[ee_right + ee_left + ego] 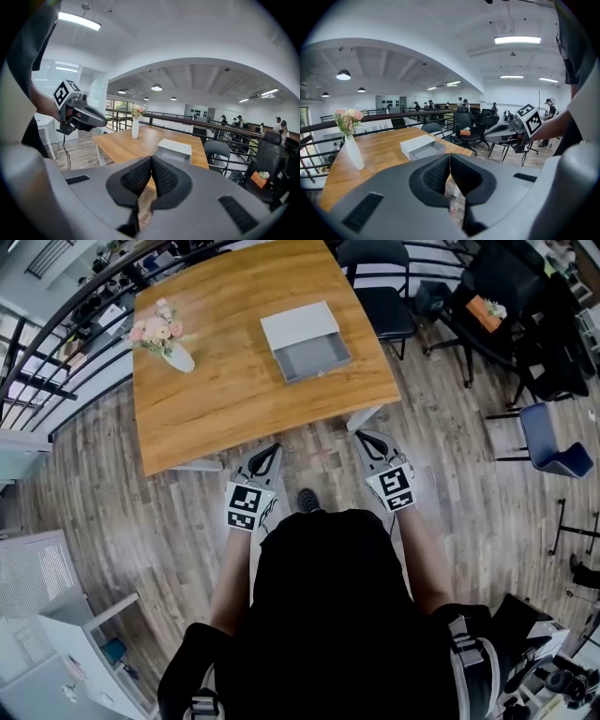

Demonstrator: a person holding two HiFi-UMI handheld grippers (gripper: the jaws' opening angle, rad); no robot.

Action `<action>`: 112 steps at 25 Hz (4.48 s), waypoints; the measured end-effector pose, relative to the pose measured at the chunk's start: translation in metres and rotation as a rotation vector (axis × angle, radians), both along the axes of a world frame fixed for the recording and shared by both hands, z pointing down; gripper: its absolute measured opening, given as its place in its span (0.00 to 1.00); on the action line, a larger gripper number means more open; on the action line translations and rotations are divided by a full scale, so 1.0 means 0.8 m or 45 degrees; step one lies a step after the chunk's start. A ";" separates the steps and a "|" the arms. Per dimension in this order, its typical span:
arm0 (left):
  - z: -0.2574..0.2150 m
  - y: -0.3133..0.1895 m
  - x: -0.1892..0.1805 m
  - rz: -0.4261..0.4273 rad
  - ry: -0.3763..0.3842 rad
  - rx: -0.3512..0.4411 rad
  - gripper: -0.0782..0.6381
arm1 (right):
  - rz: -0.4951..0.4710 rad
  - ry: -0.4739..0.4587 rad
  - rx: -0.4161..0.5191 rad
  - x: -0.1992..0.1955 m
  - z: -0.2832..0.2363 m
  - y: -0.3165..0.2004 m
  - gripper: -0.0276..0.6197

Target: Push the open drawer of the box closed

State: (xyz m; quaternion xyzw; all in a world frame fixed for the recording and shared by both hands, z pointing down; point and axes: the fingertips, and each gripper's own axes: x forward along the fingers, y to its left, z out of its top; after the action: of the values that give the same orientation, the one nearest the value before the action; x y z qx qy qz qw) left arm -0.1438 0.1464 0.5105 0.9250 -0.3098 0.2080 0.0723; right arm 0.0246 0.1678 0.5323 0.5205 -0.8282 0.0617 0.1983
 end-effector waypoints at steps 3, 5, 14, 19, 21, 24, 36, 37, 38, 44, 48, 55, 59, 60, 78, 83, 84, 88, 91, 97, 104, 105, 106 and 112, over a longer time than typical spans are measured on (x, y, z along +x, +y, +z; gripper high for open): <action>0.002 -0.004 -0.005 0.019 -0.005 0.002 0.14 | 0.013 -0.004 0.001 -0.008 0.002 -0.006 0.07; 0.004 -0.009 -0.009 0.026 -0.009 0.004 0.14 | 0.022 -0.005 -0.004 -0.012 0.006 -0.008 0.07; 0.014 -0.014 -0.023 0.038 -0.009 -0.024 0.14 | 0.048 -0.006 -0.049 -0.018 0.024 -0.006 0.07; 0.021 -0.019 -0.031 0.025 -0.013 -0.036 0.14 | 0.039 0.005 -0.056 -0.023 0.028 -0.014 0.07; 0.020 -0.019 -0.031 0.023 -0.016 -0.037 0.14 | 0.040 -0.004 -0.058 -0.022 0.028 -0.018 0.07; 0.018 -0.021 -0.036 0.015 -0.023 -0.041 0.14 | 0.036 -0.015 -0.059 -0.025 0.030 -0.025 0.07; 0.013 -0.063 -0.038 -0.016 -0.014 -0.041 0.14 | -0.008 -0.011 -0.057 -0.034 0.025 -0.073 0.07; 0.012 -0.066 -0.034 -0.010 -0.010 -0.041 0.14 | -0.004 -0.011 -0.058 -0.032 0.025 -0.076 0.07; 0.011 -0.069 -0.030 -0.006 -0.002 -0.041 0.14 | 0.000 -0.011 -0.061 -0.029 0.025 -0.078 0.07; 0.010 -0.088 -0.017 0.007 0.020 -0.045 0.14 | 0.031 -0.015 -0.101 -0.013 0.039 -0.091 0.07; 0.018 -0.108 -0.016 0.001 0.017 -0.059 0.14 | 0.040 -0.013 -0.118 -0.006 0.050 -0.108 0.07; 0.019 -0.137 -0.002 0.013 0.001 -0.075 0.14 | 0.023 -0.086 -0.134 -0.002 0.056 -0.142 0.07; 0.016 -0.157 0.002 -0.004 -0.009 -0.079 0.14 | -0.010 -0.097 -0.141 -0.003 0.056 -0.166 0.07; 0.014 -0.163 0.004 -0.008 -0.013 -0.077 0.14 | -0.020 -0.092 -0.143 -0.002 0.056 -0.172 0.07; 0.017 -0.256 0.035 -0.063 -0.055 -0.096 0.14 | -0.050 -0.178 -0.316 0.034 0.127 -0.279 0.07; 0.019 -0.290 0.046 -0.101 -0.070 -0.106 0.14 | -0.100 -0.177 -0.378 0.035 0.160 -0.309 0.07; 0.019 -0.296 0.047 -0.111 -0.074 -0.107 0.14 | -0.112 -0.175 -0.394 0.035 0.167 -0.315 0.07; 0.014 -0.310 0.053 -0.152 -0.076 -0.111 0.14 | -0.199 -0.140 -0.467 0.033 0.196 -0.328 0.07; 0.019 -0.315 0.050 -0.189 -0.087 -0.127 0.14 | -0.271 -0.084 -0.516 0.029 0.219 -0.334 0.07; 0.023 -0.325 0.040 -0.265 -0.098 -0.151 0.14 | -0.284 -0.099 -0.642 0.029 0.253 -0.349 0.09; 0.027 -0.338 0.048 -0.289 -0.098 -0.135 0.14 | -0.277 -0.131 -0.716 0.035 0.278 -0.367 0.11; 0.027 -0.339 0.050 -0.289 -0.099 -0.133 0.14 | -0.271 -0.136 -0.721 0.038 0.279 -0.369 0.12; 0.027 -0.341 0.053 -0.289 -0.100 -0.132 0.14 | -0.265 -0.143 -0.727 0.039 0.280 -0.372 0.12; 0.026 -0.352 0.065 -0.307 -0.097 -0.134 0.14 | -0.267 -0.178 -0.794 0.042 0.291 -0.390 0.19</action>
State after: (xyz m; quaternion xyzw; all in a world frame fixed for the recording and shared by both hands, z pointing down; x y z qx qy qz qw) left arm -0.0919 -0.1352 0.5311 0.8674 -0.4099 0.2486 0.1334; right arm 0.0580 -0.1444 0.7650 0.3413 -0.8300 0.3271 0.2960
